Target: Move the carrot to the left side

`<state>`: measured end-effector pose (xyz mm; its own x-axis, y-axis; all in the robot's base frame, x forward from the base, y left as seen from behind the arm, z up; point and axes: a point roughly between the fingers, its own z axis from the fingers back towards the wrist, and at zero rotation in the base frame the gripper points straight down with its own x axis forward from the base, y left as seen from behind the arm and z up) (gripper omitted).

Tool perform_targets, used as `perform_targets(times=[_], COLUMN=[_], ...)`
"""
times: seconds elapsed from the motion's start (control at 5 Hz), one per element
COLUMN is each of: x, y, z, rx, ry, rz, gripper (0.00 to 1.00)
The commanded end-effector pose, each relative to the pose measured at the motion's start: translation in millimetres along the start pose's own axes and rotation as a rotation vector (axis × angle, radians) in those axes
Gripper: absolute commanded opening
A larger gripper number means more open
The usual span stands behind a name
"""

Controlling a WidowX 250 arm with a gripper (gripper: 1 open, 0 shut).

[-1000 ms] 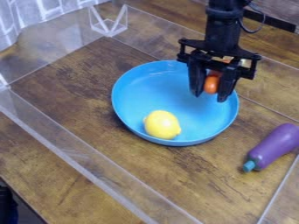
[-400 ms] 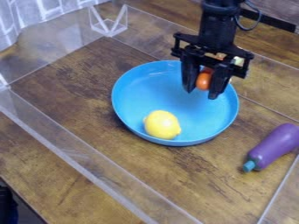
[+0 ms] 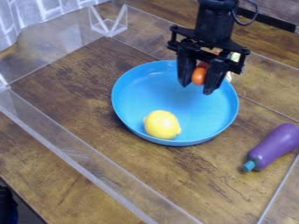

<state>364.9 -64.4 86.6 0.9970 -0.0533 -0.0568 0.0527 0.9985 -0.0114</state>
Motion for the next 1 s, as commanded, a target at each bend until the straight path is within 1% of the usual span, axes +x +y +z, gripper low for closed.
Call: perform_targets(times=[0.0,0.4,0.8], x=[-2.2,-6.5,-8.1], y=[-4,1,6], z=[35.9,32.1,25.6], rx=[0.012,0.04,0.062], ry=[-0.093,-0.081,-0.068], rz=[-0.029,-0.053,-0.071], gripper=[0.0,0.0,0.0])
